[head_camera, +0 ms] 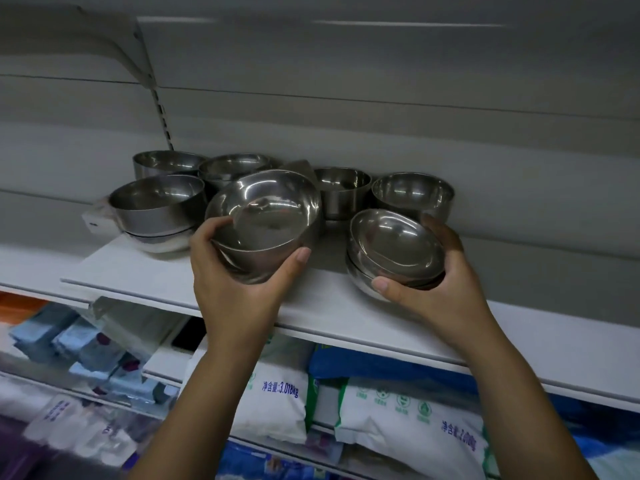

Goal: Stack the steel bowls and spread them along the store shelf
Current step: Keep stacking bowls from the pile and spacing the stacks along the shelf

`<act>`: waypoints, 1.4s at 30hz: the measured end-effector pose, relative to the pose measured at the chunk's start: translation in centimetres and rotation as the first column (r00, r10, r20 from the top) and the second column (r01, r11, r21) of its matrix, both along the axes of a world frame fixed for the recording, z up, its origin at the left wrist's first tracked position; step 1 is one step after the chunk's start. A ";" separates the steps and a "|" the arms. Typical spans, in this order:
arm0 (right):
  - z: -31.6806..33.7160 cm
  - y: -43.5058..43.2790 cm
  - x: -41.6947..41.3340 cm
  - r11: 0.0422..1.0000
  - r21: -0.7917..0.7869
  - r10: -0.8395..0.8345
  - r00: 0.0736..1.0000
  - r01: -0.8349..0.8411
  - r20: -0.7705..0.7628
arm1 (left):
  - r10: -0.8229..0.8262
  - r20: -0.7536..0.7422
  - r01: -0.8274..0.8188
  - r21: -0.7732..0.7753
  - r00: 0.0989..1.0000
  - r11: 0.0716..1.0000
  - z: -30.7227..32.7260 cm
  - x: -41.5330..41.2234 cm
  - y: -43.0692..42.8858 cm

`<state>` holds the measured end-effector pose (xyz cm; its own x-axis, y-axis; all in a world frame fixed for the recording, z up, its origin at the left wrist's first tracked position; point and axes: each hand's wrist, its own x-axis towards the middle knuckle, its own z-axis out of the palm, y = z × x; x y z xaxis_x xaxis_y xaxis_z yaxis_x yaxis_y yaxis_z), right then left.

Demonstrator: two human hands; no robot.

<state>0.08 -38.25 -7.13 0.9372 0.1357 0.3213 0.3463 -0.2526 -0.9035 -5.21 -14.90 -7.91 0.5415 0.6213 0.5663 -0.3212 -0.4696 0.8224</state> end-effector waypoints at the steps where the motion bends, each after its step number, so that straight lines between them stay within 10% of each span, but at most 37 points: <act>1: 0.0 -0.8 -0.1 1.000 -0.013 -0.015 1.000 0.015 0.000 | -0.026 0.008 0.026 0.010 1.000 1.000 0.1 -0.2 -0.7; 25: -1.5 -9.2 -0.7 0.997 0.036 -0.065 0.997 0.067 -0.045 | 0.011 -0.457 0.159 0.333 0.890 0.929 -2.0 0.9 -8.5; 34: -1.9 -9.3 -0.8 1.000 0.015 -0.003 0.999 0.003 -0.035 | 0.333 -0.117 -0.313 0.162 0.936 0.936 -3.1 -1.4 -7.4; 42: -1.7 -9.5 -1.0 1.000 0.015 0.019 0.999 -0.018 -0.031 | 0.291 -0.357 -0.310 0.003 0.888 0.951 -1.4 1.7 -3.7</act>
